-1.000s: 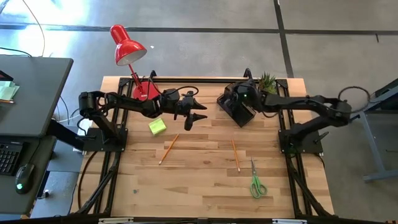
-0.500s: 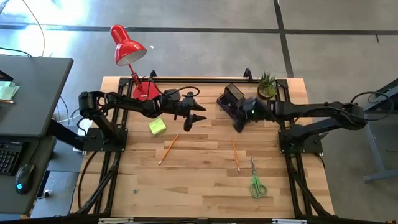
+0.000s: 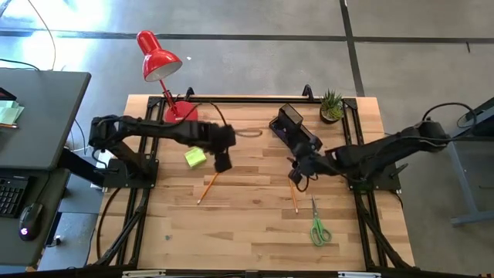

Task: Pick and place office supplies into organizer
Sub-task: Put the blue binder clip into the black desk organizer

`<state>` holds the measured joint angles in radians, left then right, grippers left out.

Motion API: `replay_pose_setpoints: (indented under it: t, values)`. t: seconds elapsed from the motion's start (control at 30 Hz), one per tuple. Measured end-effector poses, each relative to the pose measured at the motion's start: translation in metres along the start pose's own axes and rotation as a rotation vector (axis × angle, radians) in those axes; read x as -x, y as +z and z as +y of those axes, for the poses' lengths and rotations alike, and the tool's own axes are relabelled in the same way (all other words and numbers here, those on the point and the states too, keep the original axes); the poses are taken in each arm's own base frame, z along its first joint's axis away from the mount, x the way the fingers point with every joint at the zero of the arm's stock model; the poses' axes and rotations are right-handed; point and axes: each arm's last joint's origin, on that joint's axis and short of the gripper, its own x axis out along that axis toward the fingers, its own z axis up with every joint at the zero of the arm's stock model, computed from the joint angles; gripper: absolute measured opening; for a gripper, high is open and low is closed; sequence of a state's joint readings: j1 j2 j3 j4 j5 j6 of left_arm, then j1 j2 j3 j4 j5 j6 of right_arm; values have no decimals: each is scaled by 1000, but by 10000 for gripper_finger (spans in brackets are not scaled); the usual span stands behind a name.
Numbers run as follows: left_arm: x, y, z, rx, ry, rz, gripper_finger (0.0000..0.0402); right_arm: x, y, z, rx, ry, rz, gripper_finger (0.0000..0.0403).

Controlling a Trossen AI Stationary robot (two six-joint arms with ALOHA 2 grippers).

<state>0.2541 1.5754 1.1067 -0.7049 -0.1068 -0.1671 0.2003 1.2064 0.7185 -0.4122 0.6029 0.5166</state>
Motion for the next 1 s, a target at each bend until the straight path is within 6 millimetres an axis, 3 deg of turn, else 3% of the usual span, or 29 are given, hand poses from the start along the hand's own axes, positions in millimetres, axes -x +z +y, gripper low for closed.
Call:
replay_pose_setpoints:
  t: [0.1, 0.33, 0.57, 0.8, 1.0]
  values:
    - [3, -14, -13, -14, 56, 109, 200, 6, -3, 6, 31, -40, -49, 129]
    - [-2, -26, -39, -84, 51, 84, 200, 12, -8, 15, 90, -33, -75, 129]
    - [-3, -47, -27, -40, 286, 207, 183, 0, -10, 25, 158, -76, -96, 129]
    - [-14, -79, -41, -81, 208, 339, 154, -12, -4, 30, 280, -79, -126, 129]
    - [-6, -111, -72, -69, 38, 538, 133, -14, 6, 28, 330, -77, -179, 129]
